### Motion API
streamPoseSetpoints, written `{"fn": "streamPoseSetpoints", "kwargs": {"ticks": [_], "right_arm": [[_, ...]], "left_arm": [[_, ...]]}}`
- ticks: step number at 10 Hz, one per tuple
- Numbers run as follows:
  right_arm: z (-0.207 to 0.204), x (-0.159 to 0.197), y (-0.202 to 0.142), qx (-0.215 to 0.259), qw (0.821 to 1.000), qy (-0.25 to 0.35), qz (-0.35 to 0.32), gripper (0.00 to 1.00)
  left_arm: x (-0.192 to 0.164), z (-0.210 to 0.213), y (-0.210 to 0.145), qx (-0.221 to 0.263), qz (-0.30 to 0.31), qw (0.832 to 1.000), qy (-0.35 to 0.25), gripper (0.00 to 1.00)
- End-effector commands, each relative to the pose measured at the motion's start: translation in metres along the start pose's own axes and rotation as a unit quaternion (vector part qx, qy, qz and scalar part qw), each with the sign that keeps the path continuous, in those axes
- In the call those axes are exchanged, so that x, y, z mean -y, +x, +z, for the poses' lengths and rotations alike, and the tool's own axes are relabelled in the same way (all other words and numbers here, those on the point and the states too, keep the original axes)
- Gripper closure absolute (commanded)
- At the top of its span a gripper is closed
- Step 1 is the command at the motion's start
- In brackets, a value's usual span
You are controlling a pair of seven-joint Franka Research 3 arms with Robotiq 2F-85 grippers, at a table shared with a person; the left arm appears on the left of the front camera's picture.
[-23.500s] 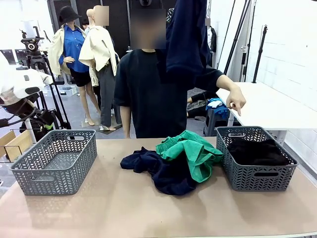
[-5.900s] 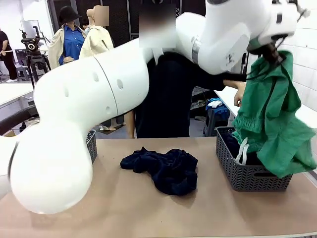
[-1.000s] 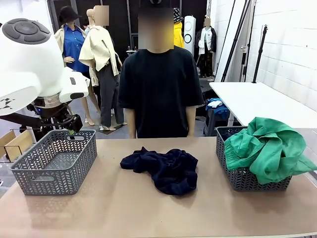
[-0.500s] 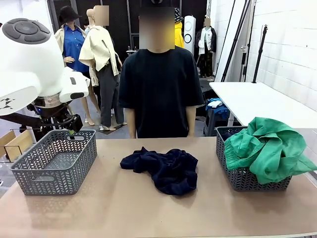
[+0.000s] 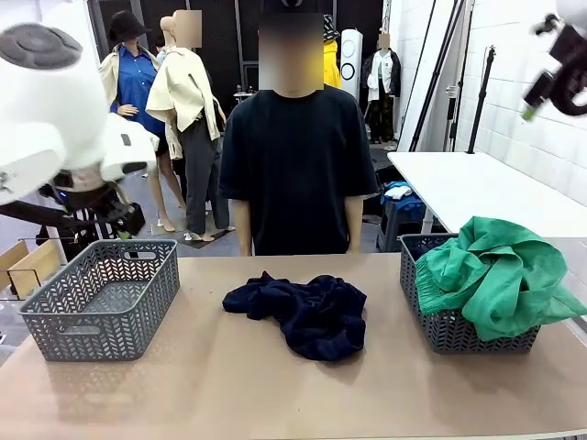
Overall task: Sort the tops and bottoms.
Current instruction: Lift clothes from the center of the table with your right hand.
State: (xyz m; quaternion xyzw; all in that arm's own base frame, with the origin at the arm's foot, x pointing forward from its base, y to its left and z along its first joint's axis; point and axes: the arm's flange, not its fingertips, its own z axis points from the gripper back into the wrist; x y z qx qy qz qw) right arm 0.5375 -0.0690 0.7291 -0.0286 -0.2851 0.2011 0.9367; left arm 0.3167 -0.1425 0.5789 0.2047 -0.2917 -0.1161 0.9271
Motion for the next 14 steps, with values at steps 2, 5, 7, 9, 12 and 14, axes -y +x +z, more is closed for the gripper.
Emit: {"fn": "streamPoseSetpoints", "kwargs": {"ticks": [2, 5, 7, 9, 12, 14], "right_arm": [[0.012, -0.04, 0.042, -0.016, 0.989, 0.126, 0.07, 0.0], [-0.003, -0.134, 0.044, -0.045, 0.963, 0.191, 0.183, 0.0], [-0.023, -0.188, 0.039, -0.044, 0.952, 0.225, 0.206, 0.0], [-0.044, -0.245, 0.019, -0.049, 0.948, 0.229, 0.215, 0.0], [-0.036, -0.23, 0.044, -0.062, 0.946, 0.229, 0.22, 0.0], [-0.036, -0.23, 0.044, -0.062, 0.946, 0.229, 0.22, 0.0]], "left_arm": [[-0.091, 0.015, -0.011, -0.041, 0.062, 0.997, 0.037, 0.0], [-0.152, 0.003, -0.04, -0.063, 0.089, 0.994, -0.003, 0.0], [-0.159, -0.006, -0.043, -0.071, 0.093, 0.992, -0.04, 0.0], [-0.164, -0.004, -0.045, -0.066, 0.101, 0.993, -0.012, 0.0], [-0.164, -0.004, -0.045, -0.066, 0.101, 0.993, -0.012, 0.0], [-0.164, -0.004, -0.045, -0.066, 0.101, 0.993, -0.012, 0.0]]}}
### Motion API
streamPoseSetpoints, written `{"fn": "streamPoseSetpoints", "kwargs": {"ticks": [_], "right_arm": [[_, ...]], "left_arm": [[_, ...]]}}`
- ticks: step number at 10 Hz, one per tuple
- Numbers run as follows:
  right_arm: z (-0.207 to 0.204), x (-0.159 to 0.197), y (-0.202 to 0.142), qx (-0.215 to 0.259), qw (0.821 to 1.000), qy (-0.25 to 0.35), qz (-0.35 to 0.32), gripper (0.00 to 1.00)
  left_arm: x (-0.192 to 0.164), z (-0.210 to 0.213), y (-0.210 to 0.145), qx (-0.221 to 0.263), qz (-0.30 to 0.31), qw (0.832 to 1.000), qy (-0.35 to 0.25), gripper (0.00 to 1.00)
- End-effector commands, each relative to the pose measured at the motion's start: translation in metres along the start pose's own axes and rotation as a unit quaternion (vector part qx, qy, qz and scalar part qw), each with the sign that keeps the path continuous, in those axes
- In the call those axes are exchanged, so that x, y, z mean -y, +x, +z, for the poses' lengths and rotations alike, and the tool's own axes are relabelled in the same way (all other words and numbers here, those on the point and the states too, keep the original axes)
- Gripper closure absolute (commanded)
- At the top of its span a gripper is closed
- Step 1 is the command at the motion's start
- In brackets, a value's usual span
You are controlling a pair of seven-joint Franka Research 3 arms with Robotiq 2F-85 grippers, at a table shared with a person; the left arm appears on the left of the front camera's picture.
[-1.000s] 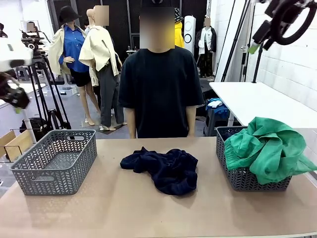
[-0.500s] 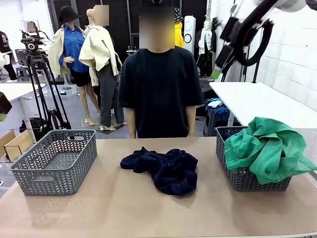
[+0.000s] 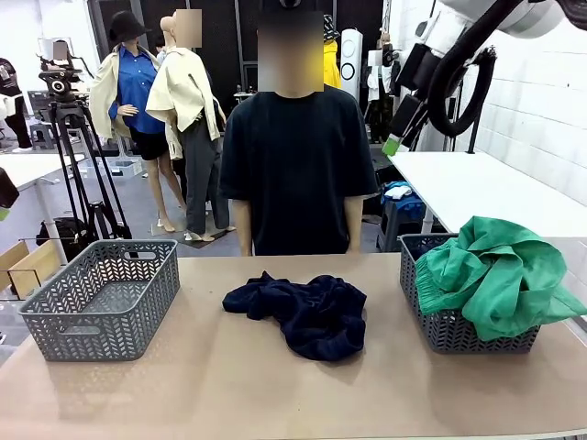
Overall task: Sort the tops and bottoms.
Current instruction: Lift clothes from the center of the table with your right hand.
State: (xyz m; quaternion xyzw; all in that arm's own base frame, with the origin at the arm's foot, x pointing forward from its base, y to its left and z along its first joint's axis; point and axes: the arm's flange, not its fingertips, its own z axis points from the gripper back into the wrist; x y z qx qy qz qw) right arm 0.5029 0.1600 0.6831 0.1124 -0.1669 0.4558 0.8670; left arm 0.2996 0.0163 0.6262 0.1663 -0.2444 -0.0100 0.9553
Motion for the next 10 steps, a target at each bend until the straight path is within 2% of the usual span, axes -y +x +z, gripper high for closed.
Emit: {"fn": "streamPoseSetpoints", "kwargs": {"ticks": [1, 2, 4, 5, 8, 10], "right_arm": [[-0.009, -0.005, 0.001, -0.003, 1.0, 0.003, 0.004, 0.0], [-0.019, -0.006, 0.009, -0.026, 0.999, 0.003, -0.04, 0.0], [-0.096, -0.013, 0.03, -0.087, 0.995, 0.054, -0.007, 0.0], [-0.125, -0.024, 0.034, -0.102, 0.992, 0.075, 0.017, 0.0], [-0.207, -0.041, 0.03, -0.137, 0.985, 0.108, 0.003, 0.0], [-0.249, -0.054, 0.028, -0.185, 0.975, 0.119, -0.012, 0.0]], "left_arm": [[-0.003, 0.0, 0.0, 0.003, -0.002, 1.0, 0.004, 0.0], [-0.003, 0.0, 0.0, 0.003, -0.002, 1.0, 0.004, 0.0], [-0.003, 0.0, 0.0, 0.003, -0.002, 1.0, 0.004, 0.0], [-0.003, 0.0, 0.0, 0.003, -0.002, 1.0, 0.004, 0.0], [-0.003, 0.0, 0.0, 0.003, -0.002, 1.0, 0.004, 0.0], [-0.003, 0.0, 0.0, 0.003, -0.002, 1.0, 0.004, 0.0]]}}
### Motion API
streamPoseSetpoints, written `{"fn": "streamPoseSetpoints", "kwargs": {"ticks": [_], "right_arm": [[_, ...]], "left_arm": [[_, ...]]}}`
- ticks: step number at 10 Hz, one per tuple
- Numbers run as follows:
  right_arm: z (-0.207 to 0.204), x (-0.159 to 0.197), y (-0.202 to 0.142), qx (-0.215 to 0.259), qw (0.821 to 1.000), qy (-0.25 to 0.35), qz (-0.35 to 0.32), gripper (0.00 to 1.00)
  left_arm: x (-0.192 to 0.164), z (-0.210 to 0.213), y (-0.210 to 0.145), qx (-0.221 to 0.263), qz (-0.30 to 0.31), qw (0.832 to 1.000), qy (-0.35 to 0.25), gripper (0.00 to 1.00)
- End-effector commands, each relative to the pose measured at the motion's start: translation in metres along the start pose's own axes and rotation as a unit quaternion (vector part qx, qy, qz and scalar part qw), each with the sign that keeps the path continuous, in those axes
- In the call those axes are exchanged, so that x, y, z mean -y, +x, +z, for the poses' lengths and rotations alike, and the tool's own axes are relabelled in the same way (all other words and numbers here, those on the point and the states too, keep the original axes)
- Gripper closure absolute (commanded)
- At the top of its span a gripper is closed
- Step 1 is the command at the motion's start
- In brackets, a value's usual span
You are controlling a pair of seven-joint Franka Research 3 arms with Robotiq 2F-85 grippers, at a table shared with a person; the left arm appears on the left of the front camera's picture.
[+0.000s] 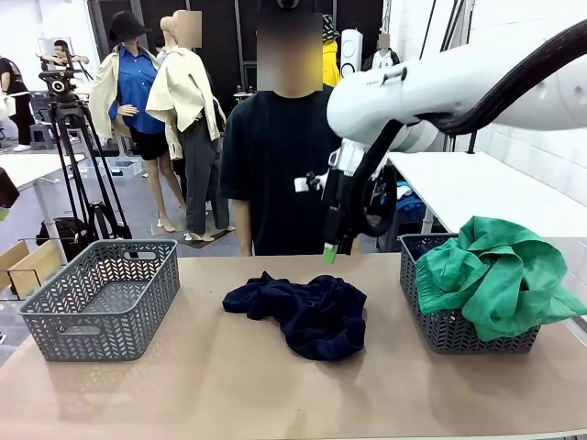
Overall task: Sort the tops and bottoms.
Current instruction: Lift clothes from the center of the table with your right hand.
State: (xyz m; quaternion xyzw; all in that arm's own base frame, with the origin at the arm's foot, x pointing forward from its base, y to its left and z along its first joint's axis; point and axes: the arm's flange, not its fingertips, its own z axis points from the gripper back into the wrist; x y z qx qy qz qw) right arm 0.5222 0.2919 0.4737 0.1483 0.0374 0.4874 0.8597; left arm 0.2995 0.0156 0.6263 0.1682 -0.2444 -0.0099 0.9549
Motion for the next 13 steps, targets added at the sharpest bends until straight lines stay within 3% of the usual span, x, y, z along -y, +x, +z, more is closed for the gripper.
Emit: {"fn": "streamPoseSetpoints", "kwargs": {"ticks": [1, 2, 4, 9, 11, 13], "right_arm": [[-0.028, 0.003, 0.006, -0.037, 0.999, 0.008, -0.016, 0.0], [-0.042, 0.011, 0.005, -0.037, 0.998, 0.018, -0.044, 0.0], [-0.079, 0.026, 0.013, -0.056, 0.993, -0.023, -0.1, 0.0], [-0.127, 0.055, 0.019, -0.067, 0.982, -0.102, -0.143, 0.0], [-0.135, 0.054, 0.022, -0.058, 0.983, -0.095, -0.146, 0.0], [-0.14, 0.055, 0.023, -0.013, 0.98, -0.085, -0.18, 0.0]], "left_arm": [[-0.004, 0.0, 0.0, 0.003, -0.002, 1.0, 0.002, 0.0], [-0.004, 0.0, 0.0, 0.003, -0.002, 1.0, 0.002, 0.0], [-0.004, 0.0, 0.0, 0.003, -0.002, 1.0, 0.002, 0.0], [-0.004, 0.0, 0.0, 0.003, -0.002, 1.0, 0.002, 0.0], [-0.004, 0.0, 0.0, 0.003, -0.002, 1.0, 0.002, 0.0], [-0.004, 0.0, 0.0, 0.003, -0.002, 1.0, 0.002, 0.0]]}}
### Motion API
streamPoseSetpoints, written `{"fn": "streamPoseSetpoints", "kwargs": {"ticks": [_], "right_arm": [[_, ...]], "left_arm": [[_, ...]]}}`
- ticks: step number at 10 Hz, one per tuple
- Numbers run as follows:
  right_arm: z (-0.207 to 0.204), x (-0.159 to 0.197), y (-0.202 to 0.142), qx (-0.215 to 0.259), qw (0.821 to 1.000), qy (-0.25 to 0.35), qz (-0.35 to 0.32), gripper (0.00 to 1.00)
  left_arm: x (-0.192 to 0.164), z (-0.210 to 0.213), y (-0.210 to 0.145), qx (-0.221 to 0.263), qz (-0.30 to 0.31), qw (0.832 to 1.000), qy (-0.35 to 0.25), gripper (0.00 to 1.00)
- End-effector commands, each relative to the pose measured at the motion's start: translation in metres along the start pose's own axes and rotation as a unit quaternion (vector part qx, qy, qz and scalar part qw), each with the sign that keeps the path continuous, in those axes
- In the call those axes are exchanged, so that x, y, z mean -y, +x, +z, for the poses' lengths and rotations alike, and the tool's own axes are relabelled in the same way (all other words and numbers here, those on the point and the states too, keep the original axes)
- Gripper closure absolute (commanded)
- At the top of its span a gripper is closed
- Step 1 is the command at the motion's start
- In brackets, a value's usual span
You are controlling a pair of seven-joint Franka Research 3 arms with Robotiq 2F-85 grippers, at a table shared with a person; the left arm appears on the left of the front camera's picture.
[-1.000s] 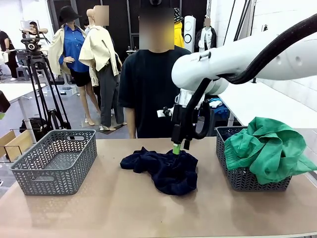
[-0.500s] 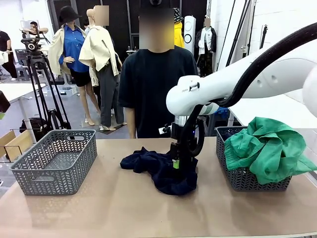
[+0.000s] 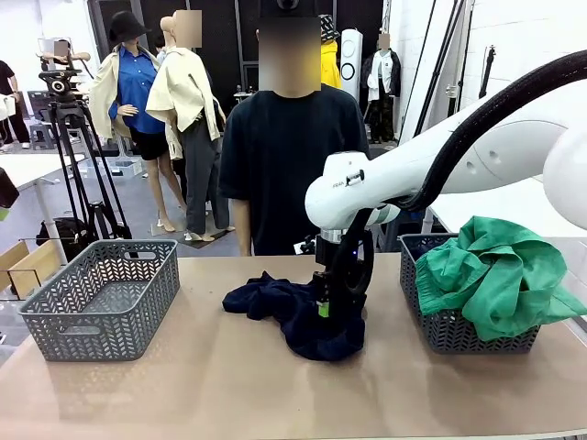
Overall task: Sort the tops and bottoms.
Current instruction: Lift clothes from the center of the table with your right hand.
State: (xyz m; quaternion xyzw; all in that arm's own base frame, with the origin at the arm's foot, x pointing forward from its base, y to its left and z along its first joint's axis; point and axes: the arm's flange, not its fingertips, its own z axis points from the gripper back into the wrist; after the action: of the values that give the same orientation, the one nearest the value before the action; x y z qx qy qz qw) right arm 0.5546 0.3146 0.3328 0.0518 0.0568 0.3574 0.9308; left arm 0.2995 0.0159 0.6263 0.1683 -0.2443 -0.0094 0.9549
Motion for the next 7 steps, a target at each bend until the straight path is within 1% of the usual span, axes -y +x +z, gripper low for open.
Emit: {"fn": "streamPoseSetpoints", "kwargs": {"ticks": [1, 2, 3, 4, 7], "right_arm": [[-0.0078, -0.0034, -0.0017, 0.027, 0.999, -0.003, -0.042, 0.0], [-0.0102, -0.0042, 0.0005, 0.019, 0.998, -0.016, -0.05, 0.0], [-0.0112, -0.006, 0.0012, 0.013, 0.998, -0.029, -0.051, 0.06], [-0.0115, -0.0072, 0.0015, 0.012, 0.998, -0.031, -0.048, 0.22], [-0.0099, -0.008, 0.0012, 0.017, 0.998, -0.038, -0.054, 0.81]], "left_arm": [[-0.0033, -0.0001, -0.0004, 0.003, -0.002, 1.0, 0.002, 0.0], [-0.0033, -0.0001, -0.0004, 0.003, -0.002, 1.0, 0.002, 0.0], [-0.0033, -0.0001, -0.0004, 0.003, -0.002, 1.0, 0.002, 0.0], [-0.0033, -0.0001, -0.0004, 0.003, -0.002, 1.0, 0.002, 0.0], [-0.0033, -0.0001, -0.0004, 0.003, -0.002, 1.0, 0.002, 0.0]]}}
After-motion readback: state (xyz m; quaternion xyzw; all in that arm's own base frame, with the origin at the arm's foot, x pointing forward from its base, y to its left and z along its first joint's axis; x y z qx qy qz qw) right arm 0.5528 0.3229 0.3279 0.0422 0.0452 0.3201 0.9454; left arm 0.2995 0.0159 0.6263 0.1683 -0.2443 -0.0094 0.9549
